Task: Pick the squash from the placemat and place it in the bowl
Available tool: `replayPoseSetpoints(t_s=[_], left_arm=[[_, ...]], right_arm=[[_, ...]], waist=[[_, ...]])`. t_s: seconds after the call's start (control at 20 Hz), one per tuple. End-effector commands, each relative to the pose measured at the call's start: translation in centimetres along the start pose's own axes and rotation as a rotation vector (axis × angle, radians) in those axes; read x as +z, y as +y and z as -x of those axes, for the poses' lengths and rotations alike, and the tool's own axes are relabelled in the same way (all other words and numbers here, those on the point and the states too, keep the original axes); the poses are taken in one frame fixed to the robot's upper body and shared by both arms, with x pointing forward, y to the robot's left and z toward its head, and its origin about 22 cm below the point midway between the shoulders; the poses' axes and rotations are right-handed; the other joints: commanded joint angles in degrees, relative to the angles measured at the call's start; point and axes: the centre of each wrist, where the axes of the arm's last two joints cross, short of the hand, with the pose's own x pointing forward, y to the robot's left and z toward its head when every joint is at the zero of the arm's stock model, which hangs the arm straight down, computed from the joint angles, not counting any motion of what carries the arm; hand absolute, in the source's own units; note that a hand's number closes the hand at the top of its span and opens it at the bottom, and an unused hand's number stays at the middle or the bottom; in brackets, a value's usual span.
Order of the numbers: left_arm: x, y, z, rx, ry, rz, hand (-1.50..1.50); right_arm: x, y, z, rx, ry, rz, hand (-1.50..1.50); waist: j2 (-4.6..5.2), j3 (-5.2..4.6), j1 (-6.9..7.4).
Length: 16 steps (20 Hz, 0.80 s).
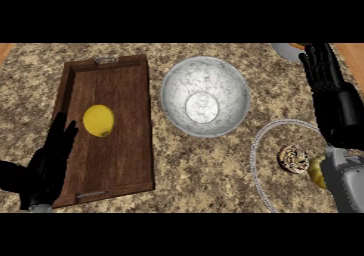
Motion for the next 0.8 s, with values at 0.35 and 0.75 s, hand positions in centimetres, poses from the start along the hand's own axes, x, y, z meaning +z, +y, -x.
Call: replayPoseSetpoints(t_s=[0.35, 0.75], left_arm=[[-4.1, 2.4, -6.6, -0.079, -0.326, 0.005, 0.0], [-6.3, 4.8, -7.2, -0.064, -0.322, -0.006, 0.0]], right_arm=[[1.2, -2.1, 6.2, 0.653, 0.402, 0.016, -1.5], [5.0, 8.4, 5.4, 0.848, 0.34, 0.069, -1.5]], waist=[[0.14, 0.85, -0.3], [-0.71, 1.49, -1.08]])
